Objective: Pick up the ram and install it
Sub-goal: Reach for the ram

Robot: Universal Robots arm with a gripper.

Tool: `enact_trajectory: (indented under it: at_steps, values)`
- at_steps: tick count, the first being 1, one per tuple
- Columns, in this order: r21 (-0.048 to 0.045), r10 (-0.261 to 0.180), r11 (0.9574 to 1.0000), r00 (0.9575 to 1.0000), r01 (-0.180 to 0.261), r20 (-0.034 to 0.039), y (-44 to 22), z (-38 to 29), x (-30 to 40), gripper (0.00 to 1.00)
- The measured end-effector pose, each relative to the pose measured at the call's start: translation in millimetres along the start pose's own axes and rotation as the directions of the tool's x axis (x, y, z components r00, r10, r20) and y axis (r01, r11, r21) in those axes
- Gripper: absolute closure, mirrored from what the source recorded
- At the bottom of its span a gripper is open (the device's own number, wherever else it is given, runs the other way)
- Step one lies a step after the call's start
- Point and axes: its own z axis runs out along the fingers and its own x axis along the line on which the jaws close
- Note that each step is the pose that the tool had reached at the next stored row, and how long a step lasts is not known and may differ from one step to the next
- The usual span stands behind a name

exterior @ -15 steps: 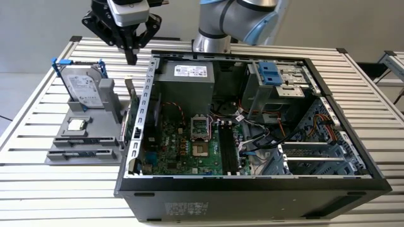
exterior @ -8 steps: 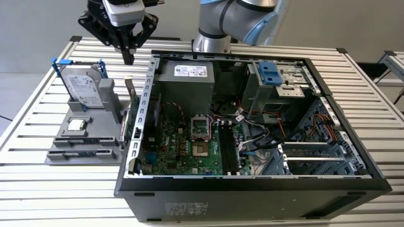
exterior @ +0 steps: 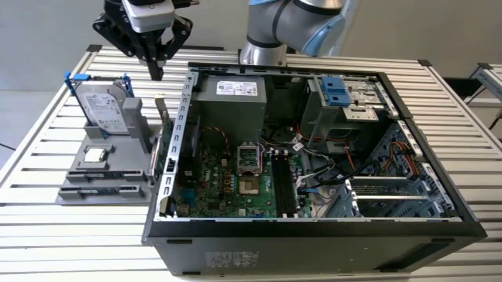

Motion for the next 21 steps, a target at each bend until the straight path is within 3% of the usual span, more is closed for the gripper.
enact_trajectory:
  at_steps: [21]
  values:
    - [0.0000, 0.000, 1.0000, 1.0000, 0.000, -0.0005, -0.5, -0.1, 7.5, 1.00]
